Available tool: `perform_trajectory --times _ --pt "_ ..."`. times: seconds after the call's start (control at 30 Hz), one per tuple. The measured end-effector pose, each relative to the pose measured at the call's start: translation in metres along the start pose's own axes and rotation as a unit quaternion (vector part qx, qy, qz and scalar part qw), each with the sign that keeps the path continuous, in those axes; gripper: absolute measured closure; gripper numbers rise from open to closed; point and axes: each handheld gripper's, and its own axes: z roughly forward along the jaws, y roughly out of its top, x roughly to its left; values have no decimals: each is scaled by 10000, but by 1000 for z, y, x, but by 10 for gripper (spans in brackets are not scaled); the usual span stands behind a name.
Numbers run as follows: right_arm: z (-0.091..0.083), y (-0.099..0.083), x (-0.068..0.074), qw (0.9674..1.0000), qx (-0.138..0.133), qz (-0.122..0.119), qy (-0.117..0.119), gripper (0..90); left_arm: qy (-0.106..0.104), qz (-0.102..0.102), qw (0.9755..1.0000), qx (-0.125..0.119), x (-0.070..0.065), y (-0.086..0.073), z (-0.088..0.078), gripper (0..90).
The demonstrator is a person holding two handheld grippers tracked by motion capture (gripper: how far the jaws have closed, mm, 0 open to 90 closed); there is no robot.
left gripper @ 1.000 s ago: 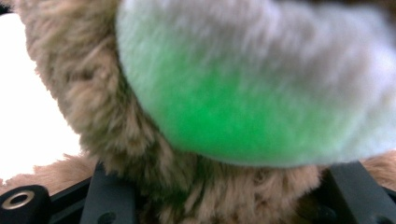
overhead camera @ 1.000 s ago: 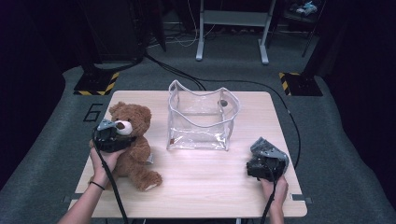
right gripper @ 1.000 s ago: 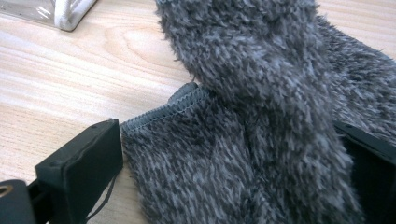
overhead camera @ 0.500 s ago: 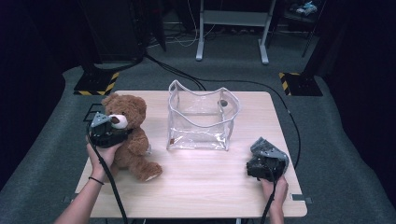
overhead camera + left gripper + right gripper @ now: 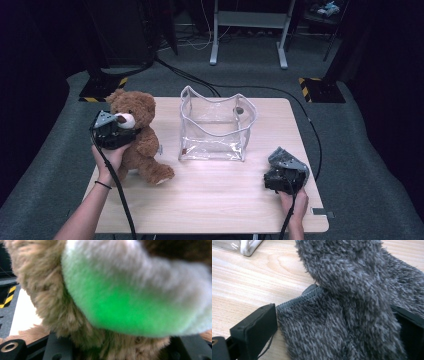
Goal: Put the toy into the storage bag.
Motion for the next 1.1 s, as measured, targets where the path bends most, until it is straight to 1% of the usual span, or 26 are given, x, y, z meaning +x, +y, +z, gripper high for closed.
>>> perform_trajectory --times 0.07,0.23,0.3,0.4,0.47,0.7,1.03,1.1 --pt "0 0 0 10000 9 -20 -11 16 3 -26 10000 -58 0 4 0 453" --pt "0 0 0 10000 8 -16 -19 16 -7 -10 9999 -123 0 18 0 452" --pt "0 0 0 10000 13 -28 -21 16 1 31 9999 -133 0 21 0 451" --pt "0 0 0 10000 5 -15 -24 16 -3 35 9999 -133 0 27 1 451" --pt "0 0 0 10000 7 -19 -23 16 -3 4 9999 -164 0 31 3 450" --pt "0 0 0 10000 9 -17 -23 16 -6 46 9998 -209 -1 45 4 450" --pt "0 0 0 10000 11 -20 -20 16 47 160 9994 -305 -2 71 2 449" --pt "0 0 0 10000 11 -22 -17 16 53 150 9993 -329 -2 76 2 449"
